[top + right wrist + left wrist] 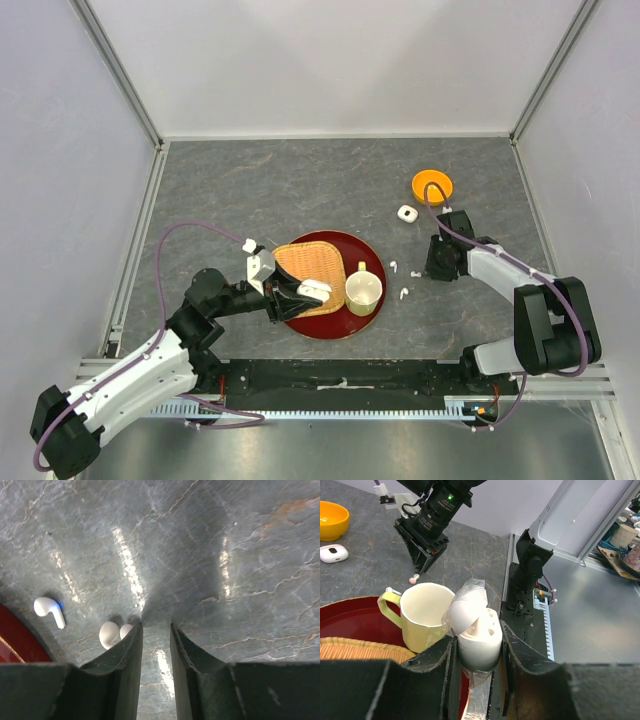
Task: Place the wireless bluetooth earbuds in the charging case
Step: Adjust the earbud at the center of the board.
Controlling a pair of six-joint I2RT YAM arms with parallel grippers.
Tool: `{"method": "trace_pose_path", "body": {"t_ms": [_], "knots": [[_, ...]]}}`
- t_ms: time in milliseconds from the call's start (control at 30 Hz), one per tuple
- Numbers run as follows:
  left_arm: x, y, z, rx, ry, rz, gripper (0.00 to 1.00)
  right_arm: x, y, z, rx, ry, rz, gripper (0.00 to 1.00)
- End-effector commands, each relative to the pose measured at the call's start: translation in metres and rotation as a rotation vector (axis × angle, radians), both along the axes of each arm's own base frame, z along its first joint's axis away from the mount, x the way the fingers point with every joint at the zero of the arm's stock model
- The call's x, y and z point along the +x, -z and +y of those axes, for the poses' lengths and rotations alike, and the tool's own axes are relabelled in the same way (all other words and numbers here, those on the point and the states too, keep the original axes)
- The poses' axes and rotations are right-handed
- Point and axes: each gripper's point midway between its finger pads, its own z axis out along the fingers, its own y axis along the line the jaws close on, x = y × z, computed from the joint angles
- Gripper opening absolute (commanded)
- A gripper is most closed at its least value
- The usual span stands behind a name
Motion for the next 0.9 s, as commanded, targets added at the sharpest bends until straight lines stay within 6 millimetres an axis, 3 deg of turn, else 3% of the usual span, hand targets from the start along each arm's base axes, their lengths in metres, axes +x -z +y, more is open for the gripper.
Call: {"method": "trace_pose_path", "body": {"t_ms": [0, 133, 500, 867], "knots": [[0.0, -0.023, -0.001, -0.053, -0.003, -0.029, 0.02, -0.003, -0.013, 0.011, 0.036, -0.02, -0.017, 0.35], [0.002, -0.022, 0.0, -0.051, -0.012, -0.027, 0.02, -0.007, -0.021, 0.025, 0.07, -0.055, -0.017, 0.35], [0.004, -0.019, -0.004, -0.04, -0.006, -0.011, 0.02, 0.0, -0.058, 0.019, -0.024, -0.086, -0.127, 0.38], [0.005, -0.021, -0.006, -0.042, -0.001, 0.001, 0.02, -0.005, -0.045, 0.067, 0.076, -0.274, -0.101, 0.39]]}}
